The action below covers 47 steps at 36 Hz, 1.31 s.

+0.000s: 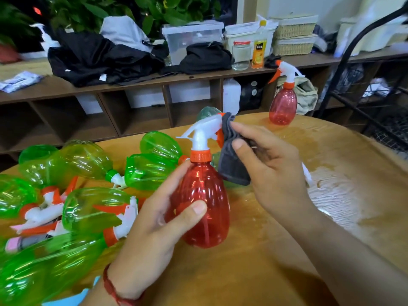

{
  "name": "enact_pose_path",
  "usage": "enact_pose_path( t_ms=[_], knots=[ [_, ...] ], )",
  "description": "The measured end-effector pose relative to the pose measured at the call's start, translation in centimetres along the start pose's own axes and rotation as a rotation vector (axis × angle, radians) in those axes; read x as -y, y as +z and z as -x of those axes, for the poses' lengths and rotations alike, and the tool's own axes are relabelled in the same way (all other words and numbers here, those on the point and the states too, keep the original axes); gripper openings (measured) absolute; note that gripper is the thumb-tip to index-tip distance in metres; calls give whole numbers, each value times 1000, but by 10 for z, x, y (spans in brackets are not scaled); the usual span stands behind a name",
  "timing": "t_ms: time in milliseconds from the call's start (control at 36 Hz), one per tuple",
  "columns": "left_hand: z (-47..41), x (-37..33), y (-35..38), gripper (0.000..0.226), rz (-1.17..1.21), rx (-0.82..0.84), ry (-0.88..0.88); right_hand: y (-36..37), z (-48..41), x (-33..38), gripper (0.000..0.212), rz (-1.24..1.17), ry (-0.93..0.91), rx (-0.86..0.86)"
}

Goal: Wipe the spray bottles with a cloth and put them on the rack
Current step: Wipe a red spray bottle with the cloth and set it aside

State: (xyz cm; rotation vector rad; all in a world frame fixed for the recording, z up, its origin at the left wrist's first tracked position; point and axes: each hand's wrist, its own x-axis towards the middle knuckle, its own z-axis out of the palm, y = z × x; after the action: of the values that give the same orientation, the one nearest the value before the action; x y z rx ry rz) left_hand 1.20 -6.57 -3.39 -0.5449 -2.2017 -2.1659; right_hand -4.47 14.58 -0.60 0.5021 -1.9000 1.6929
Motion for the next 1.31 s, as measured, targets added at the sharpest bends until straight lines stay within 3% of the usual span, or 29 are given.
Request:
enact_pose_path(
  t_ms=[222,361,444,528,611,667,806,917,1111,1194,1250,1306],
  knots=[
    [-1,-1,-8,68,16,49,-31,-4,-5,-2,32,-342,427,197],
    [0,-3,-7,68,47,35,-65,-10,-9,-2,25,-452,483,217],
    [1,-6,-1,69,-73,-5,-53,-6,-8,-3,21,-411,495,127],
    [2,-10,10,84,-236,-152,-36,0,-5,-3,22,-397,493,22],
    [4,-18,16,105,-660,-329,22,6,-1,-3,21,-412,468,-58],
    [5,-18,19,112,-882,-354,105,10,3,0,24,-420,478,-103],
    [3,-11,20,117,-1026,-378,50,17,10,6,26,-438,509,-70],
    [0,-6,10,104,-839,-388,-9,17,8,5,25,-410,492,1],
    [-7,-1,-1,69,-115,-364,-103,12,5,-2,42,-450,500,-34],
    [-8,2,-2,66,245,-333,-116,13,6,0,36,-429,506,14],
    [-9,1,-4,61,298,-282,-134,15,10,1,33,-361,490,78],
    [-9,1,-6,60,205,-246,-143,17,13,1,33,-280,457,113]
  ],
)
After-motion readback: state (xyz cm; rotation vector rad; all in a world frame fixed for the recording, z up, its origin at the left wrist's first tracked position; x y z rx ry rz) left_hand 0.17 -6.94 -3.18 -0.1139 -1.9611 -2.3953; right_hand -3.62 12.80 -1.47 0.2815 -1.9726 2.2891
